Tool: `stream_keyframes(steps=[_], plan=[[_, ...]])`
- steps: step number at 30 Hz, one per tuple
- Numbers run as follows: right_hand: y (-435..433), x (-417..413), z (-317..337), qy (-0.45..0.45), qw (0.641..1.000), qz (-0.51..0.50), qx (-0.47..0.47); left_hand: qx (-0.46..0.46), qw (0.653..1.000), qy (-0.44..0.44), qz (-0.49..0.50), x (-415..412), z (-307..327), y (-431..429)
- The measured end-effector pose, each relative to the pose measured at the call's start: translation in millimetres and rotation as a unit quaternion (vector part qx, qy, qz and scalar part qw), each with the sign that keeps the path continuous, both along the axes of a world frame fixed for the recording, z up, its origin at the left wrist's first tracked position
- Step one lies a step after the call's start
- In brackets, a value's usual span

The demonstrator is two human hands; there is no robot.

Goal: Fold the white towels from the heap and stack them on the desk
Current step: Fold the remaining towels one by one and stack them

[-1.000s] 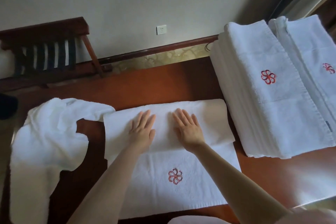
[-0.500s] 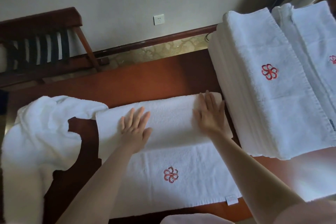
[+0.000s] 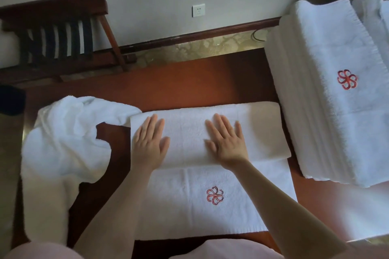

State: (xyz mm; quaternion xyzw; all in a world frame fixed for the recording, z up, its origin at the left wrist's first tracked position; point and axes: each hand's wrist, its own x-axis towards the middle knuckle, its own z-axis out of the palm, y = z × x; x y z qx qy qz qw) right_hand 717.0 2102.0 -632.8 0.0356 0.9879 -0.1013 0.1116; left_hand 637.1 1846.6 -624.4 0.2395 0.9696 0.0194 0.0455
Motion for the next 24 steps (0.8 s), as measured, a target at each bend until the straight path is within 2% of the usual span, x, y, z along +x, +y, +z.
stream_keyframes(steps=[8,11,14,18,24], plan=[[0.3,-5.3,9.0,-0.038,0.999,0.014,0.003,-0.084,0.995,-0.041,0.041,-4.0,7.9,7.0],[2.2,0.3,20.9,-0.013,1.000,0.019,-0.014,0.009,0.999,-0.026,0.028,9.4,22.0,21.6],[2.5,25.1,38.4,0.077,0.996,0.013,-0.041,0.099,0.993,0.025,-0.054,44.6,27.4,32.8],[1.9,81.6,44.0,0.165,0.985,0.036,-0.046,0.140,0.985,0.016,-0.100,103.8,29.1,33.6],[-0.4,163.4,37.2,0.167,0.982,0.049,-0.073,0.157,0.980,-0.023,-0.120,170.1,21.9,11.3]])
